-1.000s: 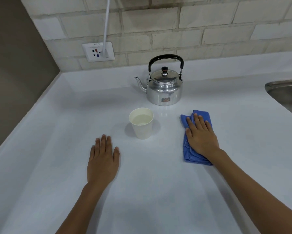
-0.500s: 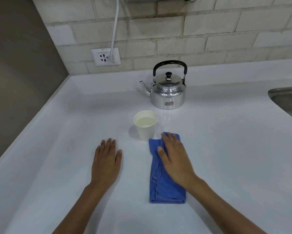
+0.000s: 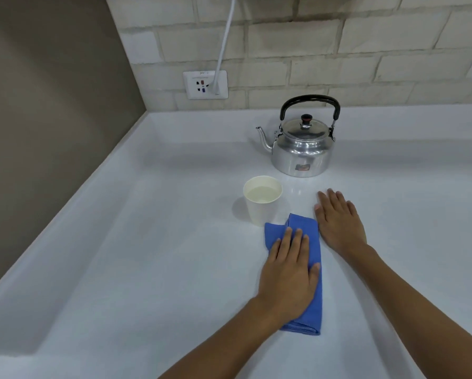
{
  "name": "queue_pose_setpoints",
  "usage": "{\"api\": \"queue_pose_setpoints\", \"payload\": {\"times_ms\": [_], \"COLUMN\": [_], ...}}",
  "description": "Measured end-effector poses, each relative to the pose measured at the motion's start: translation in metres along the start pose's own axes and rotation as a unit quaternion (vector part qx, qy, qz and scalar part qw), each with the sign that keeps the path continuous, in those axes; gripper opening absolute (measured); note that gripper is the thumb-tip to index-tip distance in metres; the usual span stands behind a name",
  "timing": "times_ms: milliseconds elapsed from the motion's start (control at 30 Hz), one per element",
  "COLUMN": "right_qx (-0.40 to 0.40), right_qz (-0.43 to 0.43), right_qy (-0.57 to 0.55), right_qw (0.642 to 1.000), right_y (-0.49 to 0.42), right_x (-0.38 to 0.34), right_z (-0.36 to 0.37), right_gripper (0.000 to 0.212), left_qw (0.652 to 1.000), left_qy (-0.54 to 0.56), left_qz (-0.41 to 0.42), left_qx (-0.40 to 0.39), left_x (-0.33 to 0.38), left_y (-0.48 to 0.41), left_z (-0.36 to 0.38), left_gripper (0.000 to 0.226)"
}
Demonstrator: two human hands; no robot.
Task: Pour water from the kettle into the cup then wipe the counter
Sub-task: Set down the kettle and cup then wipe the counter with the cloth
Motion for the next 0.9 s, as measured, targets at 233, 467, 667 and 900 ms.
{"api": "queue_pose_setpoints", "payload": {"times_ms": [233, 467, 667, 900], "right_qx": [-0.002, -0.002, -0.001, 0.016], "right_qz": [-0.004, -0.004, -0.004, 0.0], "right_qy": [0.004, 0.004, 0.016, 0.041], "right_qw": [1.0, 1.0, 1.0, 0.999], "right_y": [0.003, 0.002, 0.0, -0.001], "right_x": [-0.001, 0.0, 0.001, -0.003], "right_z": [-0.002, 0.0, 0.002, 0.003], "right_gripper": [0.049, 0.05, 0.05, 0.06], "left_qw": [0.999, 0.997, 0.992, 0.981], "left_qy": [-0.004, -0.039, -0.027, -0.019], "left_qz": [0.012, -0.043, -0.118, -0.189], "left_qx": [-0.032, -0.055, -0.029, -0.044], "left_x": [-0.023, -0.088, -0.158, -0.173], "left_y": [0.024, 0.074, 0.057, -0.056], "left_z": [-0.006, -0.02, -0.011, 0.001], "left_gripper": [0.063, 0.058, 0.059, 0.053]}}
Point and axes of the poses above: each hand's wrist, its own y-axis away from the middle knuckle, its own z-axis out of the palm, x = y × z, the point moved 1 cm from there along -y, towards the middle knuckle, and after that the axes turned 13 degrees about -y, right-handed, at the moved point
